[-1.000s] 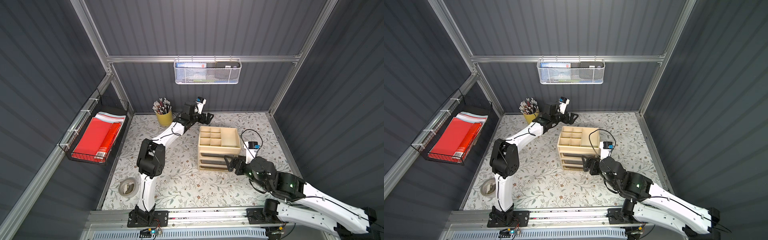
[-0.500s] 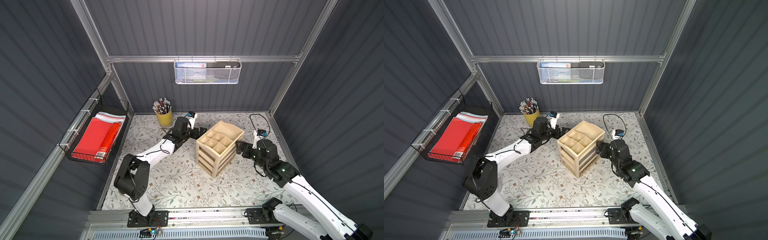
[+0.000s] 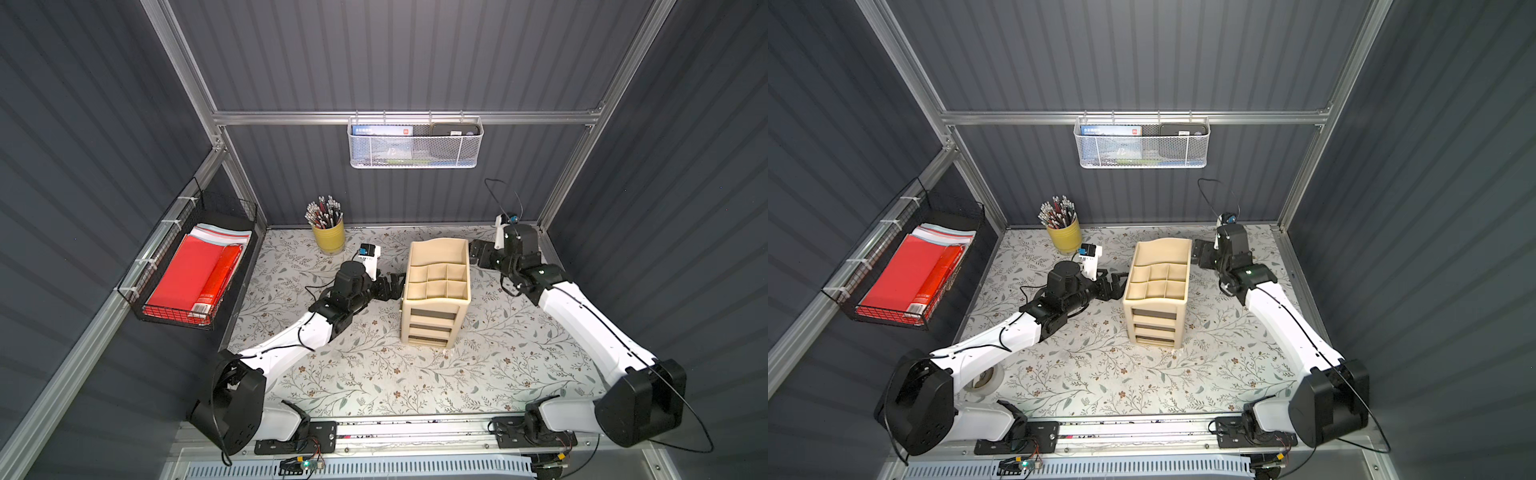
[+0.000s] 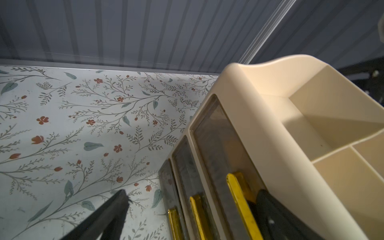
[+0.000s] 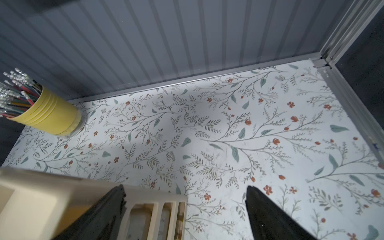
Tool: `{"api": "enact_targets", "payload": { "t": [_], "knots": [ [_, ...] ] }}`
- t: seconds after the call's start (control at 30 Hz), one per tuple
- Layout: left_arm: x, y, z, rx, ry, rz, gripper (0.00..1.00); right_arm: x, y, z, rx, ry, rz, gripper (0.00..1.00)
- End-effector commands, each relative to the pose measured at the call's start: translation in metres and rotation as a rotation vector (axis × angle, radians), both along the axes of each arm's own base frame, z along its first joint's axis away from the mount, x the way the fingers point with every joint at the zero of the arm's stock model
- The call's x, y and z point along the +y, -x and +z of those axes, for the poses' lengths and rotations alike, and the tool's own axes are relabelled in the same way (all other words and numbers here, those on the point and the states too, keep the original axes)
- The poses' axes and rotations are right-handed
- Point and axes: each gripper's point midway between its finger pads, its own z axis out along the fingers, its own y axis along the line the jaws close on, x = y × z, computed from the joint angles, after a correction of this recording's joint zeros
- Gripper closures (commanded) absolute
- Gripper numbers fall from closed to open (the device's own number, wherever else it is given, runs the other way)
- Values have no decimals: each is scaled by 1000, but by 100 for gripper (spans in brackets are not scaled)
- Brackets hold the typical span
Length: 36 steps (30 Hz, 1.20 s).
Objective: Take the mice out of the drawer
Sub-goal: Adjust the storage box at the center of the board.
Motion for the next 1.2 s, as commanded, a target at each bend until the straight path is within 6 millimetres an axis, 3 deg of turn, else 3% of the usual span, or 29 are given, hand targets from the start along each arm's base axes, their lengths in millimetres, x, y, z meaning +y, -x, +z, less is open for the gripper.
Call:
{"api": "enact_targets", "payload": {
  "t": [0.0, 0.13, 0.27, 0.4, 0.57, 0.9, 1.03, 1.1, 1.17],
  "knots": [
    [3, 9, 22, -31, 2, 22, 1, -8, -10, 37, -47, 21, 27, 4],
    [28, -13, 37, -41, -70, 203, 1, 5, -13, 56, -16, -15, 94, 8],
    [58, -28, 51, -49, -101, 398, 1, 33, 7, 57, 39, -116, 220, 15],
    [78, -33, 60, -73, -134, 508, 1, 58, 31, 47, 89, -139, 292, 17],
    [94, -36, 63, -70, -166, 605, 1, 78, 45, 26, 175, -72, 317, 22],
    [97, -28, 63, -70, -144, 596, 1, 66, 34, 9, 250, 99, 227, 60],
    [87, -30, 50, -29, -121, 560, 1, 61, 24, 7, 257, 161, 205, 80],
    [77, -31, 41, -1, -103, 517, 1, 63, 19, 8, 252, 177, 216, 96],
    [65, -30, 39, 11, -79, 459, 1, 68, 15, 12, 235, 186, 254, 100]
  ]
}}
